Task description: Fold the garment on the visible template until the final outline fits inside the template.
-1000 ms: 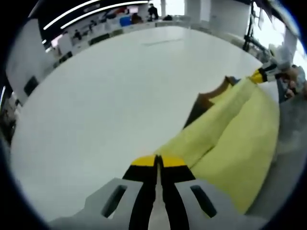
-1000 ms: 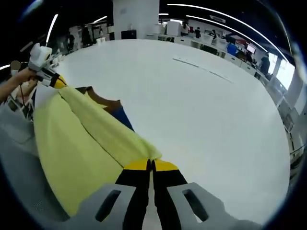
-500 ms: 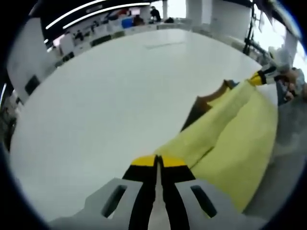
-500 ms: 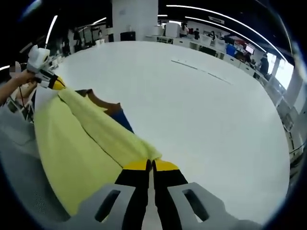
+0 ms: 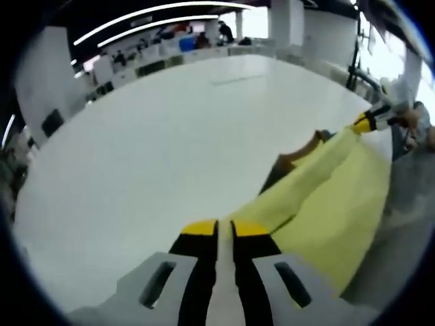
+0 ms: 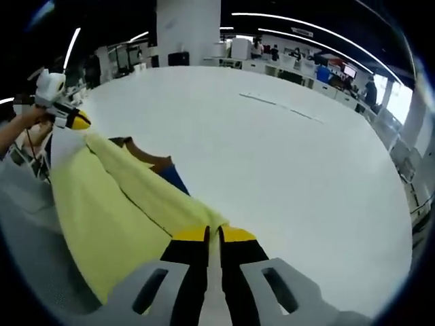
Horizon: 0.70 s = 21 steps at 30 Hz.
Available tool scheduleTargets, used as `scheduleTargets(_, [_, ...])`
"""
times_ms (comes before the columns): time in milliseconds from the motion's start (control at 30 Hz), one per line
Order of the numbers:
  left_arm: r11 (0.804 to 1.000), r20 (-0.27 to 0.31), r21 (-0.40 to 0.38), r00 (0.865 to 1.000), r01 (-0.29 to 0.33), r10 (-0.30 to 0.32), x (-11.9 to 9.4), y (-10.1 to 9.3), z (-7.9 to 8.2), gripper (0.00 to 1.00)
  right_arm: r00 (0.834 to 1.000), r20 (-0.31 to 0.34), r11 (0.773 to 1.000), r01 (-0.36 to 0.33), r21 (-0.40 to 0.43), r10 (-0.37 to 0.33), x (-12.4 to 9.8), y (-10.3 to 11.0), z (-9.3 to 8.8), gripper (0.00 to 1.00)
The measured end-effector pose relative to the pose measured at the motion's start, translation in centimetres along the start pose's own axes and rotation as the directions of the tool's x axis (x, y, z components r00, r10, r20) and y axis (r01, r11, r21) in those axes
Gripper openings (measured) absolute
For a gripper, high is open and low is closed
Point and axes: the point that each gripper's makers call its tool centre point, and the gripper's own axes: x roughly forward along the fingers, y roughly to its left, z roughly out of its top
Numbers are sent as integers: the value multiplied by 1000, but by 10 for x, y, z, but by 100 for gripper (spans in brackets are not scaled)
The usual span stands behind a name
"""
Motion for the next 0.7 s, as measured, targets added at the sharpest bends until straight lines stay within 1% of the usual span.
scheduleTargets(33, [1000,-1,3,1000,6,-6,-2,-2,1,8,1000,7,1000,-5,14,5,-2,0,0,6])
scheduleTargets(133, [1000,16,14,1000,15,-15,-6,-5,6,10,1000,22,1000,-2,13,1,-7,1,2,7])
scheduleTargets(200, [1000,24,13,999,23,-23,-9,-7,9,13,999,32,999,-26,28,25,-9,5,3,12])
scheduleTargets(267, [999,35,27,999,21,-21,-11,-7,14,16,999,31,999,-29,19,28,-11,7,4,18])
scheduleTargets(333, [999,40,38,999,18,-19,-13,-8,17,18,999,26,1000,-26,-6,26,-13,8,5,19])
scheduleTargets(400, [999,47,44,999,16,-18,-16,-8,20,19,999,40,1000,-28,0,28,-15,10,9,20])
scheduleTargets(467, [998,52,57,998,16,-19,-19,-8,23,20,998,55,999,-36,8,35,-18,11,13,23])
scheduleTargets(567, [997,52,64,998,33,-36,-23,-10,24,23,997,68,999,-37,15,36,-22,11,16,29])
scheduleTargets(633, [997,54,65,998,37,-41,-26,-11,24,25,997,67,999,-35,2,34,-25,11,16,30])
scheduleTargets(700, [997,54,71,998,37,-41,-30,-12,23,27,997,64,999,-39,-14,40,-27,12,16,33])
